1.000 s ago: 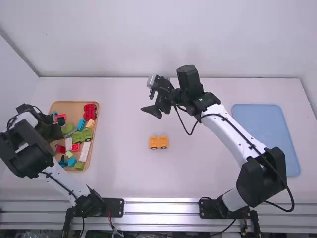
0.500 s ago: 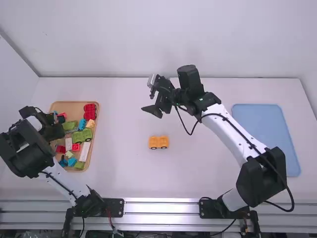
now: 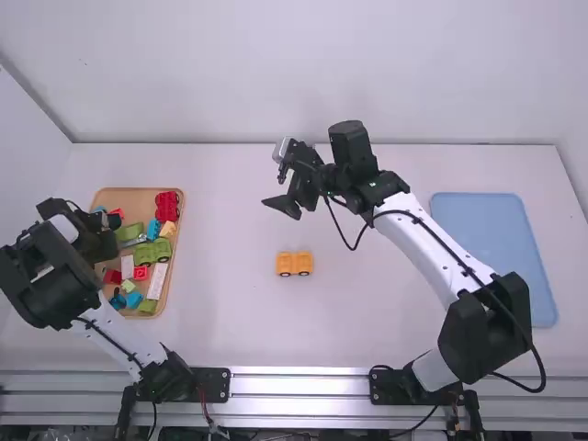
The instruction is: Assemble lego blocks to make yellow taxi
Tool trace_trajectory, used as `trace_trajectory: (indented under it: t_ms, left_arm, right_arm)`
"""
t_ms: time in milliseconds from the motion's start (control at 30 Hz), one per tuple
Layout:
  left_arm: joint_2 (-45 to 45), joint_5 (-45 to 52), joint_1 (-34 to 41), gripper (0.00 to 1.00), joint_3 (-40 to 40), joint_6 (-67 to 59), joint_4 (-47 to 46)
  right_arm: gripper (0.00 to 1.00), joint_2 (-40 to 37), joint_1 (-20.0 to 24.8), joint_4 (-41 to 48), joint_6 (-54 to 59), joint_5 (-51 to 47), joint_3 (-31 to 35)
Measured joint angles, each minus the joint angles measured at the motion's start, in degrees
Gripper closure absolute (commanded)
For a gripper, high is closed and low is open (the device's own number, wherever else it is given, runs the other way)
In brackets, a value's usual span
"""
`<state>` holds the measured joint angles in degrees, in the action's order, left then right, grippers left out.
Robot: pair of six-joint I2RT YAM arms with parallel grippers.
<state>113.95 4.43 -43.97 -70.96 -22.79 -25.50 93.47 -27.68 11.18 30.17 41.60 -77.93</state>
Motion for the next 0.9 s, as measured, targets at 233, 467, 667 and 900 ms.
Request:
trace_trajectory:
  t_ms: [233, 467, 667, 900]
  left_arm:
    - [-0.02, -0.15, 0.0, 0.68, 0.0, 0.42, 0.9]
    - [-0.02, -1.11, 0.0, 0.5, 0.87, 3.04, 4.87]
    - [-0.09, -0.52, 0.0, 0.67, 3.15, 4.96, 8.57]
    - [-0.09, 0.33, 0.0, 0.72, 3.34, 5.25, 8.39]
  right_arm:
    - [0.01, 0.0, 0.11, 0.39, -0.11, 0.02, 0.0]
    - [0.01, 0.0, 0.5, 1.03, 0.02, 0.0, 0.0]
    - [0.02, 0.0, 0.74, 1.01, -0.07, 0.0, 0.0]
    - [0.02, 0.0, 0.81, 1.03, -0.11, 0.0, 0.0]
